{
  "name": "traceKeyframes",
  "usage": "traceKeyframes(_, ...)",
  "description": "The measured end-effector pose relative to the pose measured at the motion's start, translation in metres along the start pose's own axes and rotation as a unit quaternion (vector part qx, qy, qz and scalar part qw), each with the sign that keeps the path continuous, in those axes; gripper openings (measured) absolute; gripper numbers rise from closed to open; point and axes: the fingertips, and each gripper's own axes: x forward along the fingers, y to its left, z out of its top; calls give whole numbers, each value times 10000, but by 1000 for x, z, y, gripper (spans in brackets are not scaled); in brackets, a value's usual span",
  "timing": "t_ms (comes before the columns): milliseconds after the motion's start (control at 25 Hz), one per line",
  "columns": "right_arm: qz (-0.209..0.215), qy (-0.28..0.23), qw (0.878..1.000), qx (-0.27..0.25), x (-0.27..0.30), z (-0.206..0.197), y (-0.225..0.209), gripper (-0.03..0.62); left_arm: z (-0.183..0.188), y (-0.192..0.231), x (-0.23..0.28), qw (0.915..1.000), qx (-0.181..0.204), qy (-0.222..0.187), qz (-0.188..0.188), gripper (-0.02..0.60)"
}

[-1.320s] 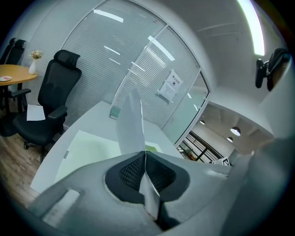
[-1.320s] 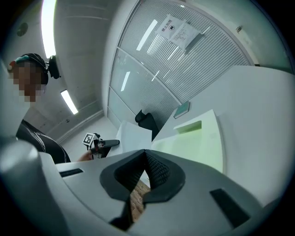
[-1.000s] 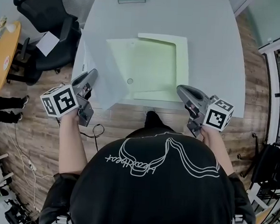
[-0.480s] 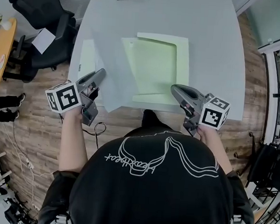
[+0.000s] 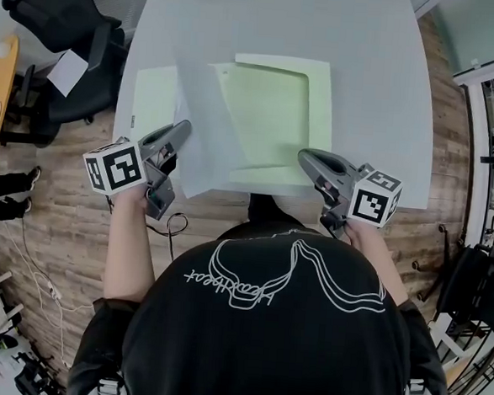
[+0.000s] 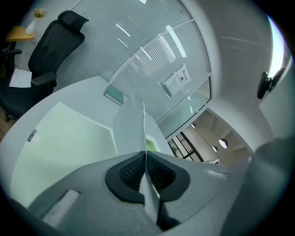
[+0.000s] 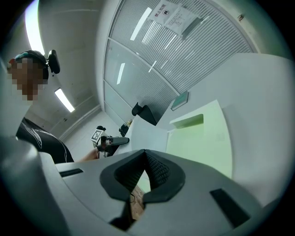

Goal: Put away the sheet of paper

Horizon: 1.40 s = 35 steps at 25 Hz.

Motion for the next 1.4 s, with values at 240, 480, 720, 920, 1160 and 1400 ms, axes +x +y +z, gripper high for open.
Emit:
traceKeyframes(240,4,-21,10000,17,1,4,-1,11,-6,15,10,9996,-180,236,28,11)
traceKeyframes(480,-66,10,9999,100,2,2,-6,11,-14,34,17,9985,-406,361,94,11)
traceKeyframes(720,-118,-89,9997,177,2,6,-10,11,-20,45,25,9977,-446,484,153,11)
traceKeyframes(920,-119,-115,9996,219,1,8,-11,11,-21,50,32,9971,-554,482,198,11)
traceKeyframes(1160,-164,-137,9995,246,-1,8,-17,11,-30,53,47,9967,-391,632,331,11)
traceKeyframes(1400,-220,-205,9991,291,-6,8,-24,11,-40,52,63,9958,-419,717,373,11)
